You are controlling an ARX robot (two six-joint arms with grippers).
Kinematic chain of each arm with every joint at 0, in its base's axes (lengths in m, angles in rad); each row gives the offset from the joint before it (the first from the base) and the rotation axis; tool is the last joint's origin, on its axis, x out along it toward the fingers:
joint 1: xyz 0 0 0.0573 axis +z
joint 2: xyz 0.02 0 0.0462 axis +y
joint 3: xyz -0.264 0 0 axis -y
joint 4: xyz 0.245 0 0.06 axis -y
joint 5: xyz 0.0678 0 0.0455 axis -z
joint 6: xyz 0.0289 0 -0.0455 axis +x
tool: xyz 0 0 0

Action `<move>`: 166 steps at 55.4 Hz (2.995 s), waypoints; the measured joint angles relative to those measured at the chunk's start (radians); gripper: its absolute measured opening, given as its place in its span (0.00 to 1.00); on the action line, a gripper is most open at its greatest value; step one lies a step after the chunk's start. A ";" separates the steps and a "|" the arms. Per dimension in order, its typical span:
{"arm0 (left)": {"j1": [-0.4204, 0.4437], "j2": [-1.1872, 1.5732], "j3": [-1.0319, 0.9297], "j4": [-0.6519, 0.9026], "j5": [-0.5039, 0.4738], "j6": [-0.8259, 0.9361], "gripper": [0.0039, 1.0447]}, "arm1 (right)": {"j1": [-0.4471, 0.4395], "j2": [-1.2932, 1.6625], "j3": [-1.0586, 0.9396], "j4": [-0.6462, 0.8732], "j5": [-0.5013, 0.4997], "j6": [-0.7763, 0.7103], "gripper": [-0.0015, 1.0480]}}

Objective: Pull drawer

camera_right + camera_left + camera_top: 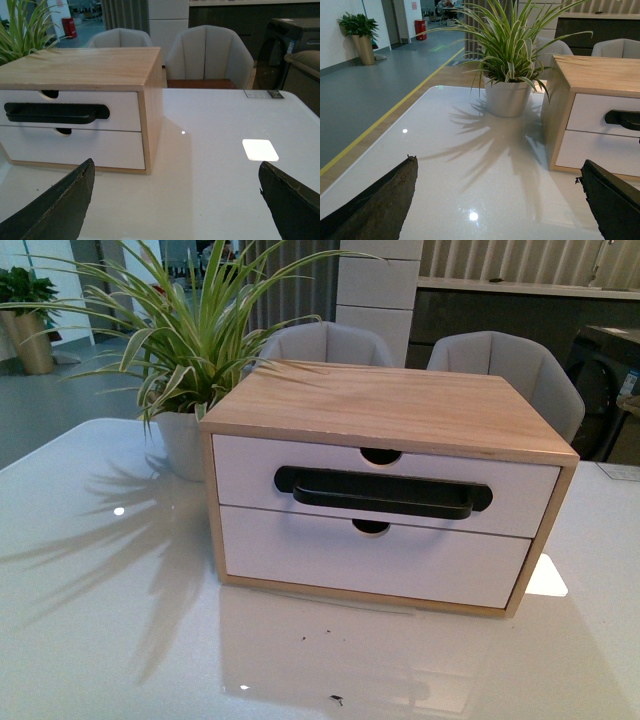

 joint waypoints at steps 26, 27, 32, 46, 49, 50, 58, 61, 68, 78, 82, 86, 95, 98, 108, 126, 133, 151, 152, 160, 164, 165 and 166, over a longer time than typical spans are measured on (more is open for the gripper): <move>0.000 0.000 0.000 0.000 0.000 0.000 0.93 | 0.000 0.000 0.000 0.000 0.000 0.000 0.91; 0.000 0.000 0.000 0.000 0.000 0.000 0.93 | 0.000 0.000 0.000 0.000 0.000 0.000 0.91; 0.000 0.000 0.000 0.000 0.000 0.000 0.93 | 0.000 0.000 0.000 0.000 0.000 0.000 0.91; 0.000 0.000 0.000 0.000 0.000 0.000 0.93 | 0.000 0.000 0.000 0.000 0.000 0.000 0.91; 0.000 0.000 0.000 0.000 0.000 0.000 0.93 | 0.000 0.000 0.000 0.000 0.000 0.000 0.91; 0.000 0.000 0.000 0.000 0.000 0.000 0.93 | 0.000 0.000 0.000 0.000 0.000 0.000 0.91; -0.092 0.174 0.026 0.034 -0.255 -0.058 0.93 | -0.019 0.167 0.029 -0.003 0.009 0.047 0.91; -0.127 0.271 0.042 0.116 -0.244 -0.049 0.93 | -0.039 0.261 0.051 0.048 -0.013 0.044 0.91; -0.196 0.530 0.113 0.323 -0.133 0.053 0.93 | -0.073 0.507 0.144 0.158 -0.088 -0.011 0.91; -0.264 0.850 0.256 0.429 0.054 0.273 0.93 | -0.058 0.800 0.293 0.153 -0.163 -0.153 0.91; -0.289 0.968 0.319 0.443 0.126 0.368 0.93 | -0.039 0.890 0.352 0.156 -0.173 -0.217 0.91; -0.312 1.071 0.382 0.436 0.198 0.476 0.93 | -0.024 0.965 0.415 0.154 -0.189 -0.271 0.91; -0.357 1.261 0.535 0.344 0.302 0.656 0.93 | 0.001 1.092 0.539 0.105 -0.234 -0.398 0.91; -0.381 1.340 0.620 0.275 0.329 0.761 0.93 | 0.011 1.149 0.598 0.058 -0.265 -0.463 0.91; -0.421 1.473 0.784 0.149 0.372 0.919 0.93 | 0.034 1.250 0.697 -0.049 -0.323 -0.598 0.91; -0.467 1.707 1.023 -0.050 0.382 1.106 0.93 | 0.096 1.396 0.836 -0.151 -0.364 -0.739 0.91; -0.473 1.785 1.112 -0.080 0.364 1.139 0.93 | 0.116 1.435 0.881 -0.201 -0.386 -0.787 0.91; -0.441 1.921 1.274 -0.154 0.340 1.173 0.93 | 0.160 1.538 0.978 -0.269 -0.423 -0.866 0.91; -0.439 1.925 1.278 -0.155 0.340 1.174 0.93 | 0.161 1.542 0.982 -0.270 -0.423 -0.866 0.91; -0.425 1.949 1.299 -0.177 0.335 1.181 0.93 | 0.174 1.575 1.011 -0.274 -0.422 -0.872 0.91; -0.419 1.963 1.306 -0.179 0.329 1.186 0.93 | 0.179 1.589 1.023 -0.270 -0.422 -0.872 0.91; -0.418 1.965 1.307 -0.179 0.328 1.187 0.93 | 0.179 1.592 1.025 -0.270 -0.422 -0.872 0.91; -0.417 1.969 1.307 -0.178 0.327 1.187 0.93 | 0.181 1.595 1.028 -0.270 -0.423 -0.871 0.91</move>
